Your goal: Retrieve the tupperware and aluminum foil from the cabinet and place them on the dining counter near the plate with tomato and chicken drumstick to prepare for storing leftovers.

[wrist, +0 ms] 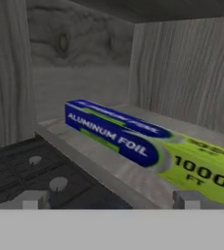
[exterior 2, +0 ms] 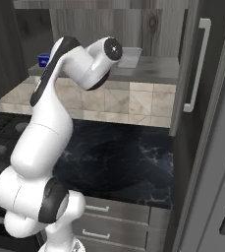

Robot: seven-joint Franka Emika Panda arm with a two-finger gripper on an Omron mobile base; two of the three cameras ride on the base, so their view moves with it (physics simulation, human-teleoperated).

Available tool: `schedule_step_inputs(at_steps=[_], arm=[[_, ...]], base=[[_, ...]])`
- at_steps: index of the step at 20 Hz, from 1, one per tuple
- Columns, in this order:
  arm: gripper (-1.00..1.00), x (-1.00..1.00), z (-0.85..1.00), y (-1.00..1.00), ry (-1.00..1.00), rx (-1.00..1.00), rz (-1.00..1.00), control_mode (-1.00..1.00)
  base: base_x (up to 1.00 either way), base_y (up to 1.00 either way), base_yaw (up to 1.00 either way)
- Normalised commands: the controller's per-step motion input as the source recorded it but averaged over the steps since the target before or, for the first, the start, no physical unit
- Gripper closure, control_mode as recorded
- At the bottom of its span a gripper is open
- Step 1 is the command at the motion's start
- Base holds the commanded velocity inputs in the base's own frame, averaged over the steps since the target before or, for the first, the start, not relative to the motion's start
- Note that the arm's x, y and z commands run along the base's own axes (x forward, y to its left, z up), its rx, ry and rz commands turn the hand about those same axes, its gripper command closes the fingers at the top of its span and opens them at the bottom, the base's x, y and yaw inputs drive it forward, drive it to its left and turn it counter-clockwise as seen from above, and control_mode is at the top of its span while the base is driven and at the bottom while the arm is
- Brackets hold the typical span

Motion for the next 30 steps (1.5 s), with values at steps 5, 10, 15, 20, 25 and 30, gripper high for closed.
schedule_step_inputs(at_steps=[5, 10, 15, 20, 25, 30], arm=[[-1.0, 0.44, 0.0, 0.0, 0.05, 0.0, 0.09, -1.0], [-1.0, 0.4, 0.0, 0.0, 0.02, 0.0, 0.07, -1.0], [-1.0, 0.3, 0.0, -0.04, 0.0, 0.0, 0.11, -1.0], [-1.0, 0.21, 0.0, -0.07, 0.0, 0.0, 0.13, -1.0], [-1.0, 0.14, 0.0, -0.07, 0.0, 0.0, 0.13, -1.0], [-1.0, 0.11, 0.0, -0.05, 0.0, 0.0, 0.14, -1.0]], base=[[0.0, 0.0, 0.0], [0.0, 0.0, 0.0], [0.0, 0.0, 0.0], [0.0, 0.0, 0.0], [0.0, 0.0, 0.0], [0.0, 0.0, 0.0]])
